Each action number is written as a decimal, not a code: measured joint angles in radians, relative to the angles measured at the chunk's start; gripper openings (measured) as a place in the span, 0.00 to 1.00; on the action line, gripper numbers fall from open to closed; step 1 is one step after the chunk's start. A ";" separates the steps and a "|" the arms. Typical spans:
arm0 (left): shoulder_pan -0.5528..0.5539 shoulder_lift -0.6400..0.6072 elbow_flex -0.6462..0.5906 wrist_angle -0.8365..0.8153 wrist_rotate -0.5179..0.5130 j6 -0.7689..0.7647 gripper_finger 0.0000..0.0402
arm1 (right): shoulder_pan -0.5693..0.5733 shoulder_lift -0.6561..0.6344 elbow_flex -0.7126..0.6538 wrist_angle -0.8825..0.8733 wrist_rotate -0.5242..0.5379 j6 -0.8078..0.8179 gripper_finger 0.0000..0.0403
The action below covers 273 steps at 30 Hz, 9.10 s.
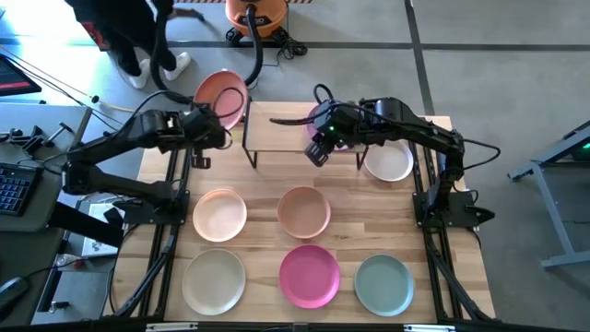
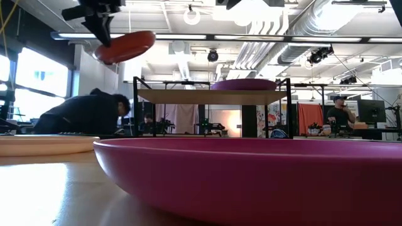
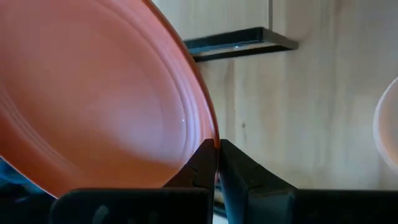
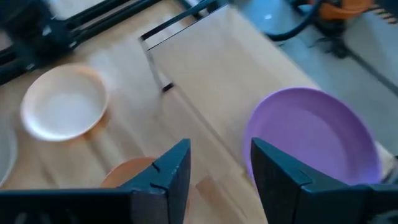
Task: Place and stack plates onto a shelf
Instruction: Stack the orange plate on top of the violet plate, then stack the gray plate on top of the orange plate
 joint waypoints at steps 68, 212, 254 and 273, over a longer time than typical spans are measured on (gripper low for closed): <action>-0.370 0.304 0.035 0.300 -0.530 0.457 0.01 | -0.166 0.064 0.000 0.241 -0.069 0.047 0.02; -0.269 0.304 0.035 0.299 -0.417 -0.613 0.30 | -0.859 -0.088 -0.512 0.120 -0.725 -0.354 0.00; -0.269 0.305 0.035 0.251 -0.239 -0.738 0.30 | -0.835 -0.087 -0.387 0.036 -0.705 -0.387 0.24; -0.363 0.306 -0.123 0.117 0.204 -1.107 0.30 | -0.454 -0.097 -0.339 -0.149 -0.752 -0.333 0.24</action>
